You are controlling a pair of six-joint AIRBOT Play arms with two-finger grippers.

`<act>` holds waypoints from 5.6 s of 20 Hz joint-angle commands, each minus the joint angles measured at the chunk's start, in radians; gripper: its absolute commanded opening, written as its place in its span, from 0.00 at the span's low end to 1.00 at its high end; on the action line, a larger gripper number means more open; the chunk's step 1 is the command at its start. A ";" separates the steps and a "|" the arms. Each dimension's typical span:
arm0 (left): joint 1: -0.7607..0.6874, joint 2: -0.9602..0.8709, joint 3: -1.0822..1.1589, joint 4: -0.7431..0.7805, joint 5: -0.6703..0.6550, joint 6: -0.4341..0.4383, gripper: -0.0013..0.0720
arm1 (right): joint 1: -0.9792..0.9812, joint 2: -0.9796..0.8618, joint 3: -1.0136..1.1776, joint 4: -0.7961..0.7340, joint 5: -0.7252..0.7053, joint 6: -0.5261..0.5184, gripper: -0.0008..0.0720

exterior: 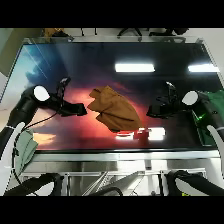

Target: Fold the shirts.

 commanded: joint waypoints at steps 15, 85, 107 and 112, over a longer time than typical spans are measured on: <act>-0.062 -0.382 0.013 -0.529 0.119 0.347 0.03 | 0.000 -0.283 0.063 0.280 -0.104 -0.237 0.64; 0.264 -0.327 0.267 -0.147 -0.156 0.231 0.97 | -0.023 -0.529 0.626 0.231 0.039 -0.338 0.46; 0.370 -0.365 0.121 -0.308 0.086 0.313 0.97 | -0.020 -0.010 -0.455 0.333 -0.171 -0.153 0.83; 0.369 -0.416 0.121 -0.336 0.054 0.336 0.19 | 0.005 -0.091 -0.454 0.515 -0.216 -0.294 0.82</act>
